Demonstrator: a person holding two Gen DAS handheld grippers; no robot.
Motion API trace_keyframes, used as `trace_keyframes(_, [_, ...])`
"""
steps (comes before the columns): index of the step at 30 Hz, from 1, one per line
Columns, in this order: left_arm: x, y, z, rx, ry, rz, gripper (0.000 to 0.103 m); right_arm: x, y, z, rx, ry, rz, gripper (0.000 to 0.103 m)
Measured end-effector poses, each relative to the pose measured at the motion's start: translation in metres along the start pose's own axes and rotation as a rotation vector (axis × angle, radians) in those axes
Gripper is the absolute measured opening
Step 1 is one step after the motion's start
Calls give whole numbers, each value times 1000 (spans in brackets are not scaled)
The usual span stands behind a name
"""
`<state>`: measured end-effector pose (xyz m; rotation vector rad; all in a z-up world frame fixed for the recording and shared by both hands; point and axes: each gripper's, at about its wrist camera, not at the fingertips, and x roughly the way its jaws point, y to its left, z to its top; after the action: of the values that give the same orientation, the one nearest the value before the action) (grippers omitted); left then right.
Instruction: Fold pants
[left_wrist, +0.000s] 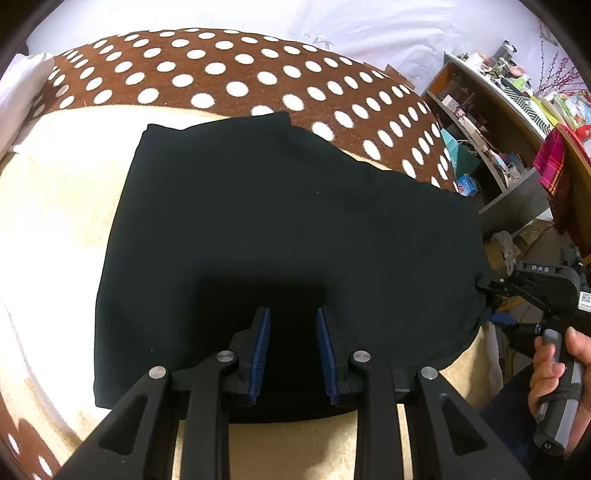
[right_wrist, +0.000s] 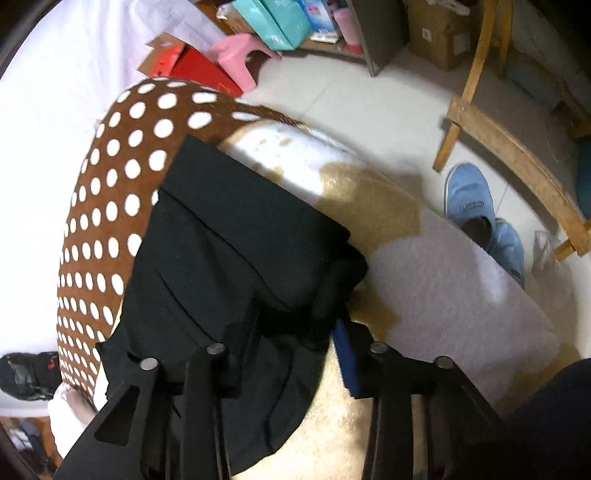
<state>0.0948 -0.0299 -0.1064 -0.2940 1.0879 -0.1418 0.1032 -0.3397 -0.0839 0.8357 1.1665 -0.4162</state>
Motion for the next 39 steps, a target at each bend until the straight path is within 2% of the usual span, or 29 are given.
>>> trace_keyframes(2, [0,-2,-1,8,-1,8,28,-1,2,0,-3,-17,15,33])
trace_keyframes(4, [0,-4,-2,22,-2,18,28,12,1,3,-15,19,-30,33])
trace_keyframes(6, [1,-5,-3,26,0,24,28,15,-2,6,14,29,-18,32])
trace_keyframes(9, [0,-6,-4,29,3,26,28,3,1,5,-10,-4,39,19])
trace_keyframes(10, [0,-6,-3,29,6,26,28,-2,3,3,-25,-18,55,18])
trace_keyframes(16, [-5,-3,-3,15,1,26,28,-47,39,-6,-223,-109,175,16])
trace_keyframes(23, [-22,11,0,-5,-40,37,28,-74,105,-32,-485,-130,286,16])
trace_keyframes(27, [-34,35,2,-57,-65,57,28,-75,148,-58,-623,-92,351,16])
trace_keyframes(32, [-47,83,9,-192,-105,66,28,-62,184,-105,-795,-11,393,16])
trace_keyframes(36, [-58,113,13,-274,-143,67,28,-34,200,-148,-921,97,391,16])
trace_keyframes(39, [-62,130,13,-322,-159,68,28,-16,206,-174,-997,124,355,16])
